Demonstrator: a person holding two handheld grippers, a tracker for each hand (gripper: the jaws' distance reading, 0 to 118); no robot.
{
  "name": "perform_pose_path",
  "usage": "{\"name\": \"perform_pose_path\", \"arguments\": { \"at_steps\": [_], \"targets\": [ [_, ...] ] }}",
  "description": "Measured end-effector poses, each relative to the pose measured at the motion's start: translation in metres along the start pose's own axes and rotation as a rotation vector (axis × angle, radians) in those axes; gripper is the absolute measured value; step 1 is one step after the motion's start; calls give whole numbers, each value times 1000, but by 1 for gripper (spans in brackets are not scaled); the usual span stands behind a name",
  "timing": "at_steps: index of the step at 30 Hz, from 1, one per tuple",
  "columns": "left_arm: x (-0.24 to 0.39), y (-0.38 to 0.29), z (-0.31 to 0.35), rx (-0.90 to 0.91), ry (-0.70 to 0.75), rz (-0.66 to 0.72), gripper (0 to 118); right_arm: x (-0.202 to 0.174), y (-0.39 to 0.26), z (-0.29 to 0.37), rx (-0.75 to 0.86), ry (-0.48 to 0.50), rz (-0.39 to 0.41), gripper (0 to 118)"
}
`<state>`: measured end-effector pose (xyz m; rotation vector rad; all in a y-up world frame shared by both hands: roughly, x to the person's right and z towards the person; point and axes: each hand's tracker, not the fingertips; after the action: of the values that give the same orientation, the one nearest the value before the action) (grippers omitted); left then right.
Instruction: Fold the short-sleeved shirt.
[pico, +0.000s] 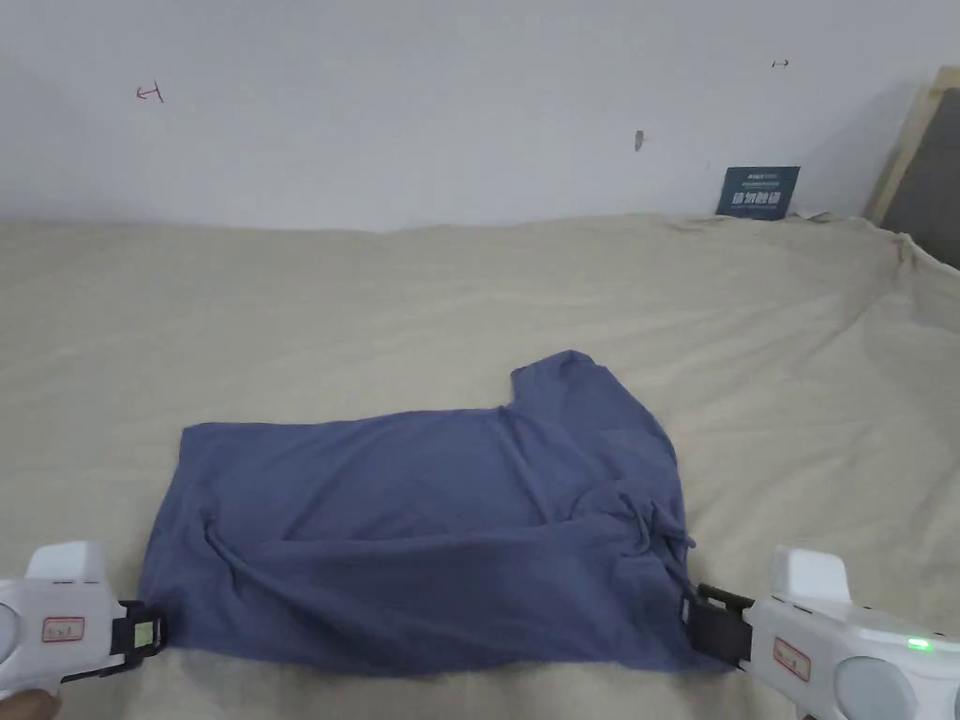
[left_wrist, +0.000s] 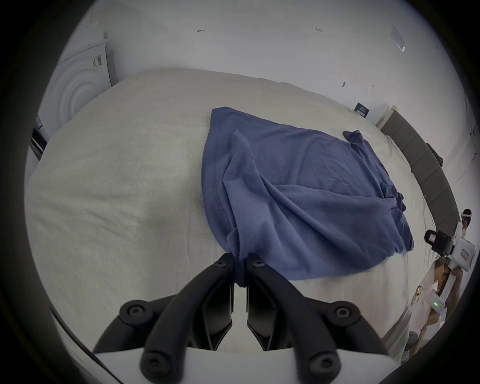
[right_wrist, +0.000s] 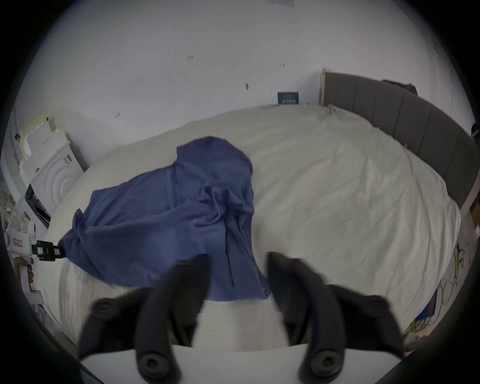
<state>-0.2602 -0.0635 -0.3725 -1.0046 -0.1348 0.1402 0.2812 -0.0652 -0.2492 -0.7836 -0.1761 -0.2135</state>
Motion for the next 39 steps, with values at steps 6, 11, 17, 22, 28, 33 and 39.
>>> {"name": "perform_pose_path", "arguments": {
  "at_steps": [6, 11, 17, 22, 28, 33, 39],
  "targets": [
    [2, 0, 1, -1, -1, -1, 6, 0, -10, -35, -95, -47, 22, 92],
    [1, -1, -1, -6, -1, 5, 6, 0, -14, -53, -143, -43, 43, 71],
    [0, -6, -4, -8, 3, 8, 6, -7, -18, -45, -139, -15, 72, 12],
    [3, -16, 7, 8, 2, 29, 6, -2, -17, -24, -85, -7, 63, 10],
    [-2, -29, 27, 27, -24, 54, 6, 5, -14, 14, -40, 3, 84, 10],
    [-20, -50, 51, 29, -28, 70, 6, 17, -19, 47, -32, 5, 83, 10],
    [-30, -94, 81, -11, -64, 109, 6, 28, -49, 76, -64, 53, 16, 10]
  ]
}}
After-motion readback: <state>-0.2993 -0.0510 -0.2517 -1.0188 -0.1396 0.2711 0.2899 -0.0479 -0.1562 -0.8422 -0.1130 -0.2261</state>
